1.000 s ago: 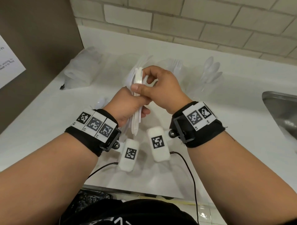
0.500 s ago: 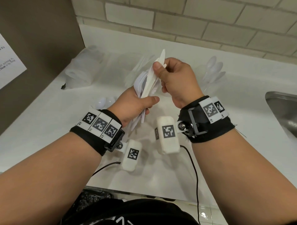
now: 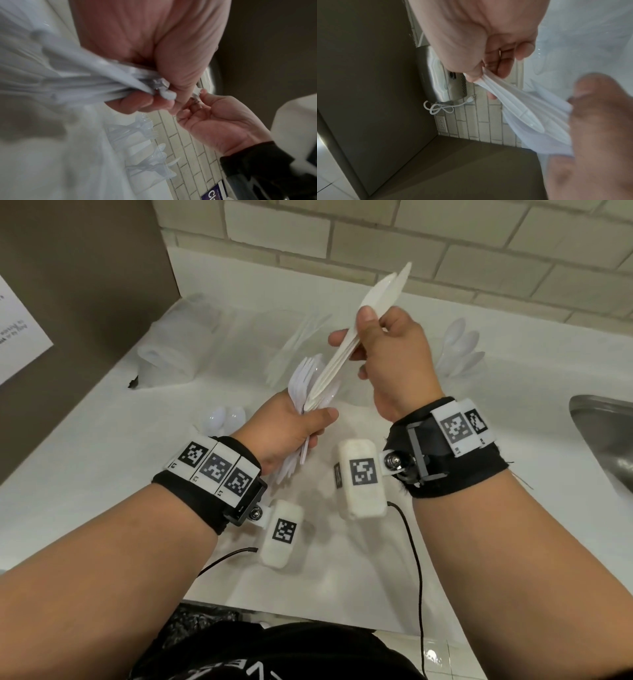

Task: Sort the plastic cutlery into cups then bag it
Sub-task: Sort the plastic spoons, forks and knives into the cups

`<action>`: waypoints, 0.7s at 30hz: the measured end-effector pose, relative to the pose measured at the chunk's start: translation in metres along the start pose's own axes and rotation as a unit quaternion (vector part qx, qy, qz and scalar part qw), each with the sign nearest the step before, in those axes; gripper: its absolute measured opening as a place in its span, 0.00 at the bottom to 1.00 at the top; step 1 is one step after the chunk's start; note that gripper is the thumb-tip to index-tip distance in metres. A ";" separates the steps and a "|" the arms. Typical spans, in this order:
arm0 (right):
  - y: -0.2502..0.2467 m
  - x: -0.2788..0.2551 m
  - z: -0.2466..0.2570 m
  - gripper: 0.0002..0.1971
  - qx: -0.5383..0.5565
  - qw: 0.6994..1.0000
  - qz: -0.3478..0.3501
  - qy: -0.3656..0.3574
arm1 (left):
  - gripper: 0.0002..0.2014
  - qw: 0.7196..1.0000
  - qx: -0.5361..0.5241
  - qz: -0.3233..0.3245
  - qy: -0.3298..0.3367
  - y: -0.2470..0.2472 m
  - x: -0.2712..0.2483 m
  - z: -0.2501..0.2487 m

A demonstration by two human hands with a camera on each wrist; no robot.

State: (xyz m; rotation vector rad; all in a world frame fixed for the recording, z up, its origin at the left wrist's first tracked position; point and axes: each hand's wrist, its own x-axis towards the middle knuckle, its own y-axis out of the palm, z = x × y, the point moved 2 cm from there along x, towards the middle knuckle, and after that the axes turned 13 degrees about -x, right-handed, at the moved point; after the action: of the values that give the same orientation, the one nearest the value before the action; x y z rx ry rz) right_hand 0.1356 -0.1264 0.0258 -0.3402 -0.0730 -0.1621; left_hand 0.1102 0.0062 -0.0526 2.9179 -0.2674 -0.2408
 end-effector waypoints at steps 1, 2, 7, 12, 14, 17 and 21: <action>-0.001 0.003 0.002 0.07 0.010 1.000 -0.001 -0.002 | 0.13 1.000 -0.007 0.008 -0.004 -0.001 0.000 0.002; -0.002 0.004 0.004 0.07 0.031 1.000 -0.001 0.000 | 0.13 1.000 -0.015 0.020 -0.010 -0.001 0.001 0.003; -0.007 0.021 0.013 0.05 0.199 0.980 -0.017 0.021 | 0.11 0.995 -0.071 0.050 -0.055 -0.001 -0.002 0.002; -0.002 0.061 0.026 0.04 0.217 0.971 -0.083 -0.055 | 0.13 0.991 -0.104 -0.006 -0.081 -0.019 0.003 -0.003; 0.013 0.072 0.029 0.04 0.203 0.970 -0.089 -0.104 | 0.12 0.989 -0.123 -0.036 -0.078 -0.028 0.005 -0.008; 0.038 0.086 0.027 0.09 0.170 0.972 -0.084 -0.136 | 0.11 0.981 -0.159 -0.088 -0.071 -0.042 0.008 -0.017; 0.069 0.103 0.006 0.11 0.104 0.989 -0.052 -0.088 | 0.12 0.972 -0.206 -0.078 -0.077 -0.054 0.015 -0.021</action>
State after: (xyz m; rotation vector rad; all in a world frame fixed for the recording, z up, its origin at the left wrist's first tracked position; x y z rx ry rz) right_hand 0.2479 -0.0755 0.0187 -0.1423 -0.2813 -0.2259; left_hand 0.1372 0.0593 -0.0461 2.5100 -0.0039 -0.4857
